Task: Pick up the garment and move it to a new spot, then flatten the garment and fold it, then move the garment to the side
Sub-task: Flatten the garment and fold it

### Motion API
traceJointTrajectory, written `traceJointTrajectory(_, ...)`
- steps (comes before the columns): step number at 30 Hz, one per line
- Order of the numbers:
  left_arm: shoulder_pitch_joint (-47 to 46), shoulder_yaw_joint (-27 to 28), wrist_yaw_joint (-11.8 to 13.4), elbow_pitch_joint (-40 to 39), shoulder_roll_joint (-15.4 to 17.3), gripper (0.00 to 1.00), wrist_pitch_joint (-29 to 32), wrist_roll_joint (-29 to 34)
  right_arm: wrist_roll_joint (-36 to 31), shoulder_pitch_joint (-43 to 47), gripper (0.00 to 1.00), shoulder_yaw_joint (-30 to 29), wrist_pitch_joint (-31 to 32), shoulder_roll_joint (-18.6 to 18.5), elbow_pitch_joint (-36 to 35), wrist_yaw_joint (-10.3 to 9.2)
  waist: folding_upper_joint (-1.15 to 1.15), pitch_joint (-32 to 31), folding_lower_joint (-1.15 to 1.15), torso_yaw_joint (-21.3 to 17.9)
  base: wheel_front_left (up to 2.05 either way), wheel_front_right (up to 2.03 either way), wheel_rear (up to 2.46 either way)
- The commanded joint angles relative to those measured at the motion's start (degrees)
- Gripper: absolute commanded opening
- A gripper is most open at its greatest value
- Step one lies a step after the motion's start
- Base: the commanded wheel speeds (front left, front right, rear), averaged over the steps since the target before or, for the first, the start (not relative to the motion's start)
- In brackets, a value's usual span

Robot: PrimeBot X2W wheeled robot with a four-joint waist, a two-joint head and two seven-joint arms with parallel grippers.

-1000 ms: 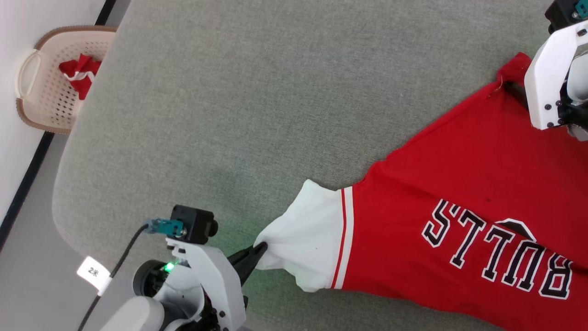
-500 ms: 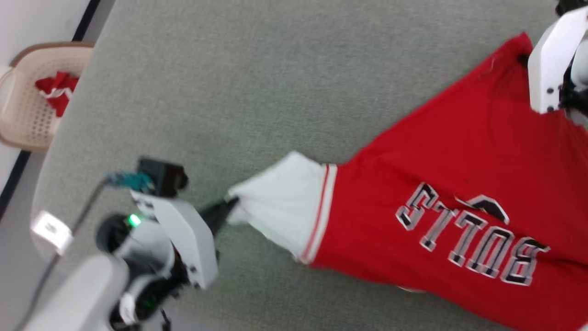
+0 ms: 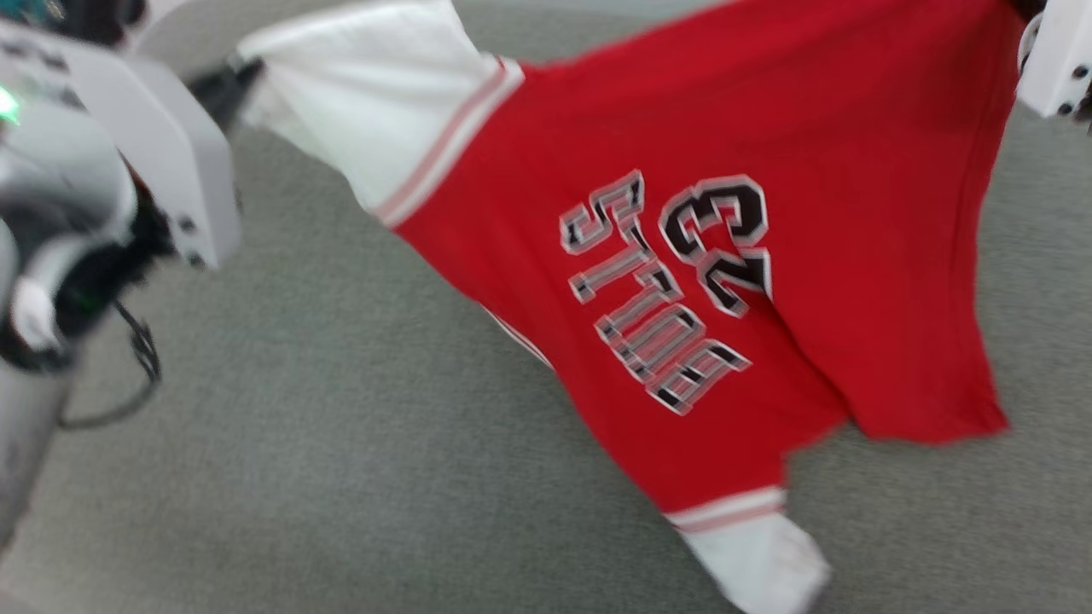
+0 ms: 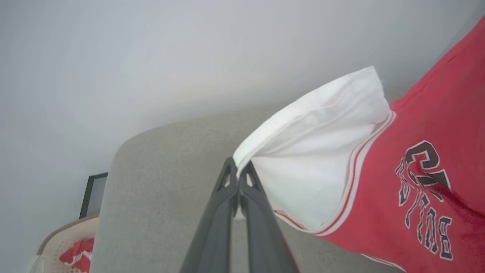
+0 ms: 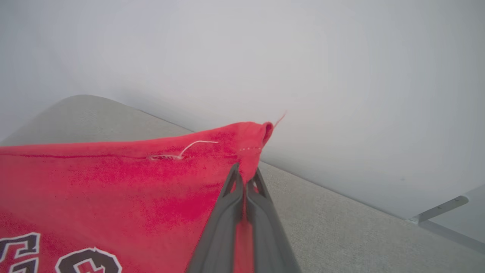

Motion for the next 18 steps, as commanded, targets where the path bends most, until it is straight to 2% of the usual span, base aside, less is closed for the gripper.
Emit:
traceJointTrajectory(1, -2.78, -0.01, -0.74, 1.44, 0.47, 0.00, 0.18, 1.05, -0.21, -0.69, 0.00, -0.75, -0.74, -0.78, -1.34, -0.11, 0.00, -3.01, 0.00, -3.39, 0.00, 0.00, 0.00)
traceJointTrajectory(8, -13.40, -0.61, -3.41, 9.34, 0.69, 0.00, -1.42, 5.03, -1.14, -1.68, 0.00, -4.12, -2.76, -2.18, -6.09, -0.11, 0.00, -4.81, 0.00, -5.70, 0.00, 0.00, 0.00)
traceJointTrajectory(18, -26.69, -2.16, -7.17, 20.61, -3.26, 0.00, -8.10, 9.06, -4.37, -1.53, 0.00, -11.79, -5.95, -1.25, -10.79, -0.11, 0.00, -5.41, 0.00, -7.17, 0.00, 0.00, 0.00)
